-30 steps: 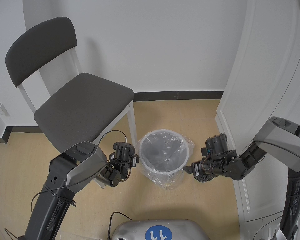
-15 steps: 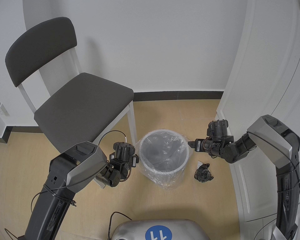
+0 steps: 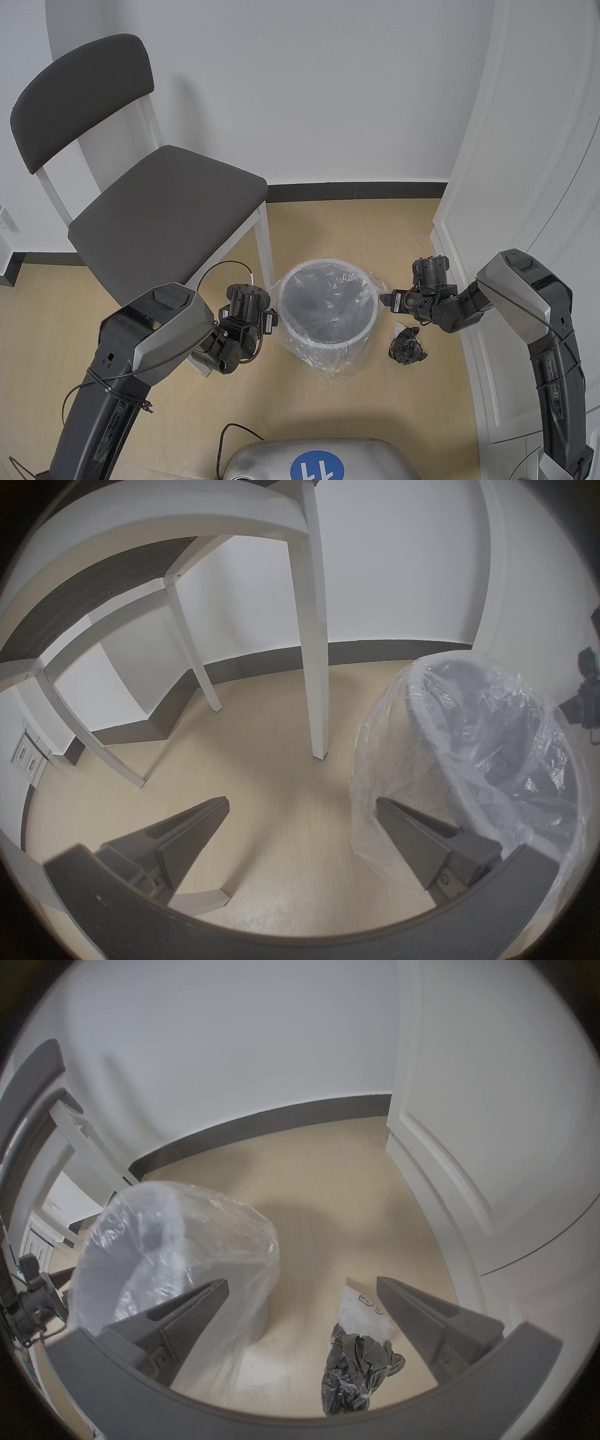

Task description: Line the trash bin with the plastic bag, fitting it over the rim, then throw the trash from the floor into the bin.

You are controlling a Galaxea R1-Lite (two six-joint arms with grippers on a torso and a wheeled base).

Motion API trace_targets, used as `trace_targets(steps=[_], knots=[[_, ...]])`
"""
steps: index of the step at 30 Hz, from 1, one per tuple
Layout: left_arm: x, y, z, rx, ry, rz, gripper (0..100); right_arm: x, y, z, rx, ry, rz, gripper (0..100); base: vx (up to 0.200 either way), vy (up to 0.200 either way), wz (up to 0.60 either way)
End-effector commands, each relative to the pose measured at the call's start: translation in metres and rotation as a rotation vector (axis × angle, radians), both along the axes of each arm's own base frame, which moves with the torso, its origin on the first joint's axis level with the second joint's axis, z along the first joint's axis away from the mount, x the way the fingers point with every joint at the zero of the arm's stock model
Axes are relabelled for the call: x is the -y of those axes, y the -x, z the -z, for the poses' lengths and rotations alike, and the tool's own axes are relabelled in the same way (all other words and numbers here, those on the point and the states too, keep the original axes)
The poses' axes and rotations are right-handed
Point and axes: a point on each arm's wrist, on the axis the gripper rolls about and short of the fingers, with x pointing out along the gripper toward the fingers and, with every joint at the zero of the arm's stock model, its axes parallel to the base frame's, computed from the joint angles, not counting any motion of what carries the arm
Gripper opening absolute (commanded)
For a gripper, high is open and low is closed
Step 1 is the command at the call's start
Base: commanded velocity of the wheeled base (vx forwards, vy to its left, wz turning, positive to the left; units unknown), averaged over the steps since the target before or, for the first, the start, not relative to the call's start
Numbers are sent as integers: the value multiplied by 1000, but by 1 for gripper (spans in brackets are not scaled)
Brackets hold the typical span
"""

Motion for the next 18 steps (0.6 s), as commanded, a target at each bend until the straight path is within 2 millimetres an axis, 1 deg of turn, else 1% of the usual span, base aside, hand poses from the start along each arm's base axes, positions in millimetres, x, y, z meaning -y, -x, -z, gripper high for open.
trace_targets(steps=[1, 2, 4, 5, 8, 9, 17, 18], knots=[[0, 0, 0, 1, 0, -1, 100, 0, -10, 24, -42, -1, 0, 100, 0, 0, 0], [0, 0, 0, 1, 0, -1, 100, 0, -10, 24, -42, -1, 0, 100, 0, 0, 0], [-1, 1, -3, 0, -2, 0, 100, 1, -15, 33, -84, -24, 21, 100, 0, 0, 0], [-1, 1, -3, 1, 0, -2, 100, 1, -15, 33, -86, -24, 23, 100, 0, 0, 0], [-2, 3, -15, 17, 6, -3, 100, -1, -22, 41, -86, -34, 29, 100, 0, 0, 0], [-5, 3, -19, 21, 8, -6, 100, -1, -23, 41, -86, -34, 29, 100, 0, 0, 0], [-17, -4, -26, 26, 11, -24, 100, -2, -22, 42, -87, -36, 28, 100, 0, 0, 0], [-17, -5, -34, 37, 21, -12, 100, -3, -22, 42, -85, -35, 28, 100, 0, 0, 0]])
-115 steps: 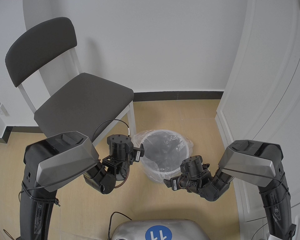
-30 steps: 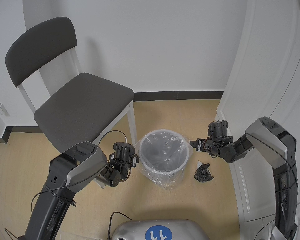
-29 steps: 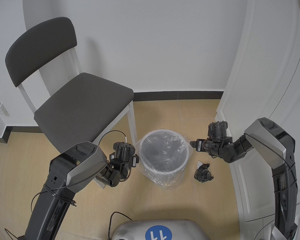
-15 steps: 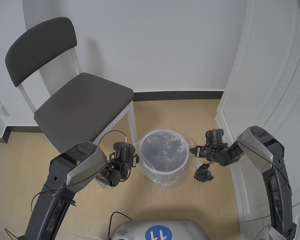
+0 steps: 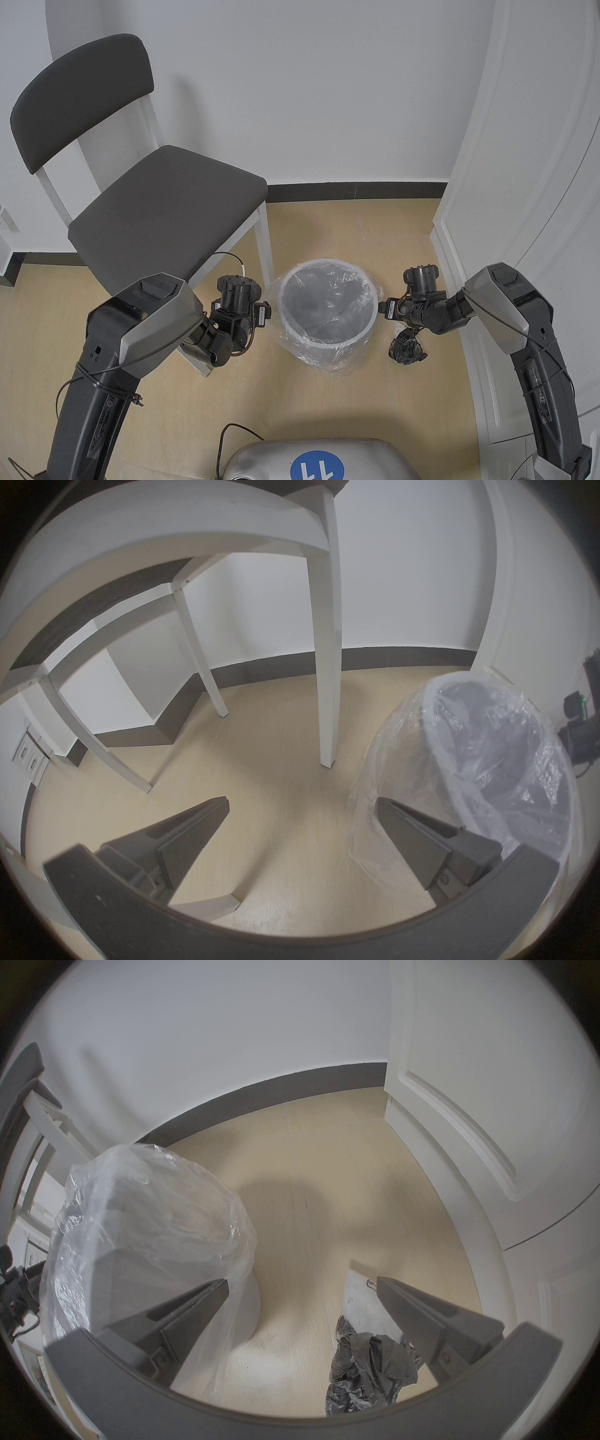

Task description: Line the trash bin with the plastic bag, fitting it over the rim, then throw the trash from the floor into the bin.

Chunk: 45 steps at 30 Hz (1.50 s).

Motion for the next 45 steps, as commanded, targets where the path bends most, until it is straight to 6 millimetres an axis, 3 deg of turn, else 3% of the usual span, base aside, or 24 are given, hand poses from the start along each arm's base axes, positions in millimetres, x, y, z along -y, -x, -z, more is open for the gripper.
trace_targets(steps=[1, 9, 22, 40, 45], knots=[[-3, -4, -17, 28, 21, 7, 100, -1, 1, 6, -6, 1, 0, 100, 0, 0, 0], [-7, -20, -19, -41, 41, 86, 100, -2, 1, 5, -3, 2, 3, 100, 0, 0, 0], [-14, -41, 36, -100, -14, 168, 100, -2, 2, 5, -6, -9, 14, 100, 0, 0, 0], [-7, -57, 44, -132, -6, 192, 100, -4, 2, 11, -52, 12, 16, 100, 0, 0, 0], [-13, -56, 70, -159, -67, 113, 100, -4, -2, 14, -90, 54, 57, 100, 0, 0, 0]])
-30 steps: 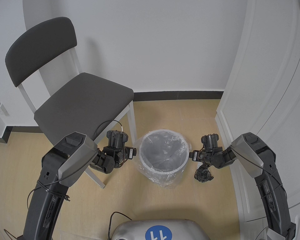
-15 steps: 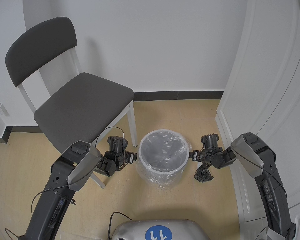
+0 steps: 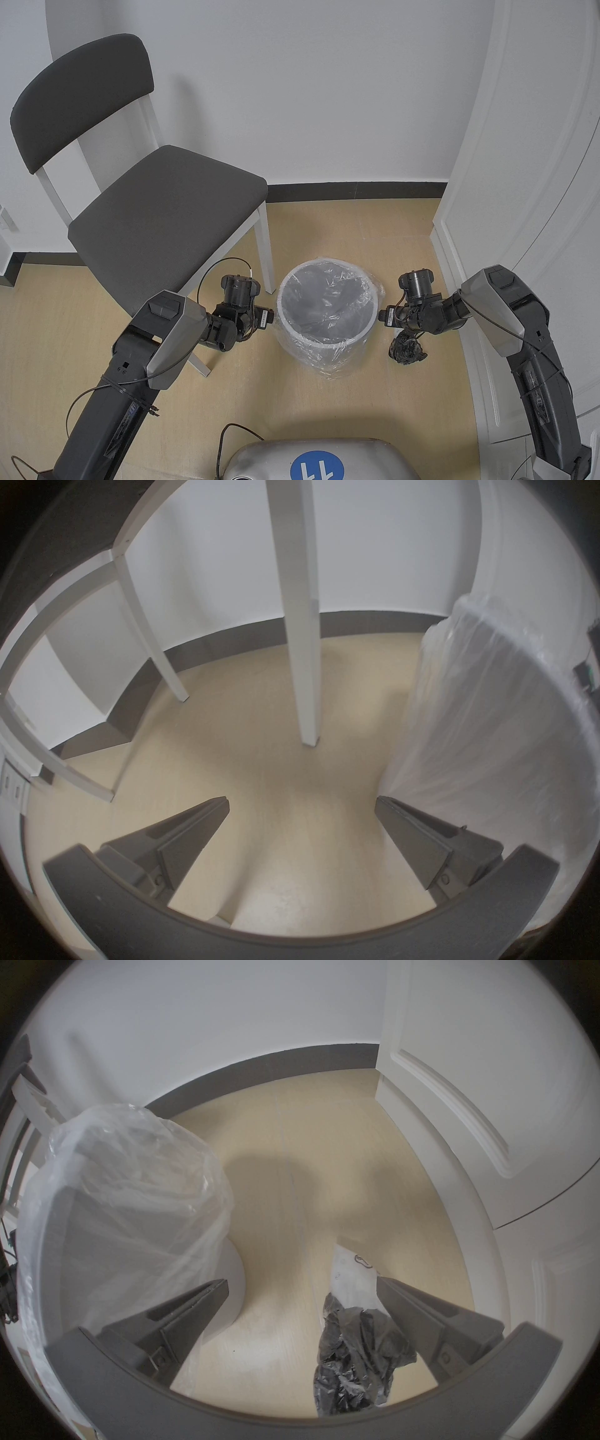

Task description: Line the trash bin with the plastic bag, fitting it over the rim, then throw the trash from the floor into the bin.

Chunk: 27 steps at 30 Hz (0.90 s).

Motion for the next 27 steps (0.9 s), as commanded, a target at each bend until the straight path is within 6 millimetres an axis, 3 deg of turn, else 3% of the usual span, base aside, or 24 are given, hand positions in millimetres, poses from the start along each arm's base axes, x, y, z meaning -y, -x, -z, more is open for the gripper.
trace_targets(steps=[1, 8, 11, 16, 23, 27], knots=[[-4, 2, 25, -32, -33, -27, 100, -1, -4, 3, 4, 9, 11, 100, 0, 0, 0], [-3, -1, 17, 3, -19, -32, 100, 0, -1, -2, 0, 13, 13, 100, 0, 0, 0], [-2, -1, -7, 30, -5, -33, 100, 8, 11, -26, -12, 15, 4, 100, 0, 0, 0], [-11, 23, -38, 4, -16, -25, 100, 18, 20, -50, -6, 26, -30, 100, 0, 0, 0], [-17, 39, -42, 44, -5, -24, 100, 23, 2, -67, 118, -26, 21, 100, 0, 0, 0], [-17, 38, -41, 44, -5, -26, 100, 18, -7, -60, 174, -78, 47, 100, 0, 0, 0]])
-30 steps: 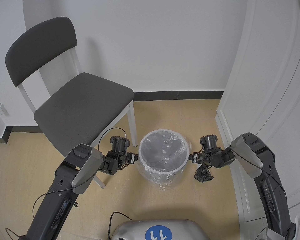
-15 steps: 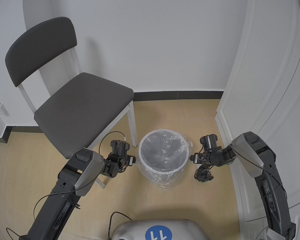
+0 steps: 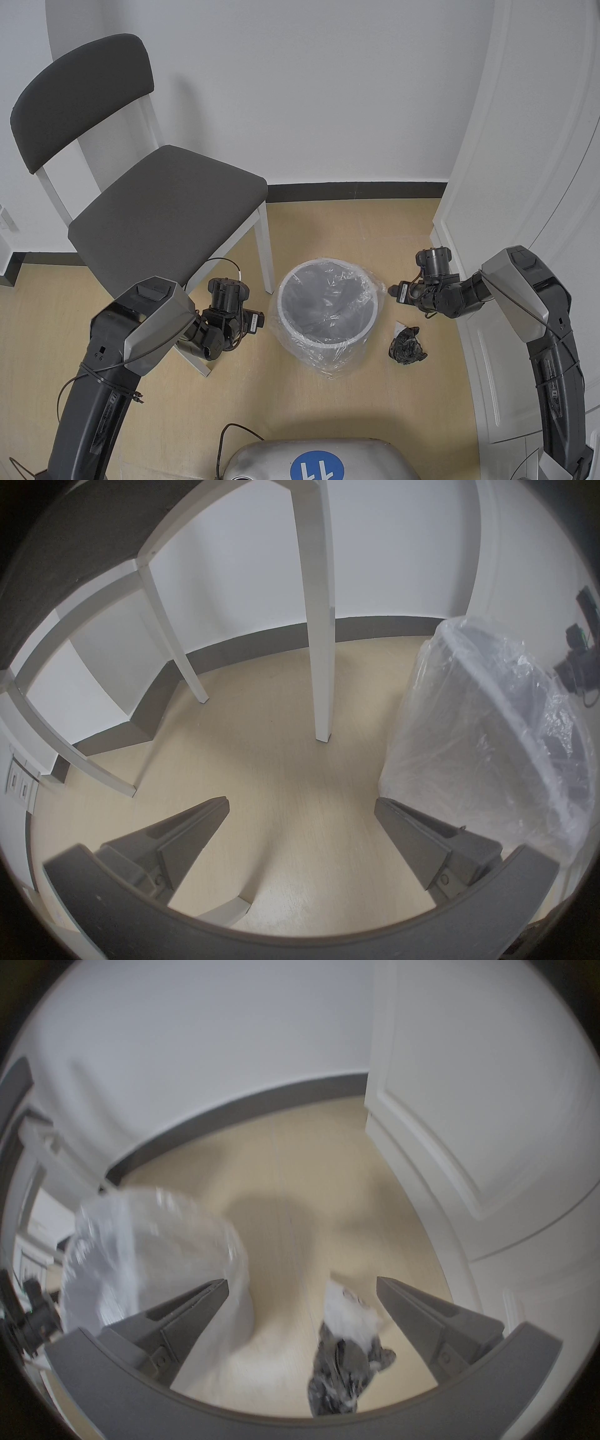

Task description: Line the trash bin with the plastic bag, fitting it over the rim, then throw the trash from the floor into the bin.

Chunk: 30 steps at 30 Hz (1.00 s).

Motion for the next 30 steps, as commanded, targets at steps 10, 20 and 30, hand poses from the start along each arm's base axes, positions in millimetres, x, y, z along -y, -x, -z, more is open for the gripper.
trace_targets(steps=[10, 20, 30], knots=[[2, 1, -10, 17, 7, 5, 100, -21, -13, 20, 43, -90, -12, 100, 0, 0, 0], [7, 2, -8, 19, 7, 13, 100, -26, -18, 45, -87, -80, -32, 100, 0, 0, 0], [7, 2, -8, 22, 14, 9, 100, -20, -19, 49, -106, -74, -10, 100, 0, 0, 0]])
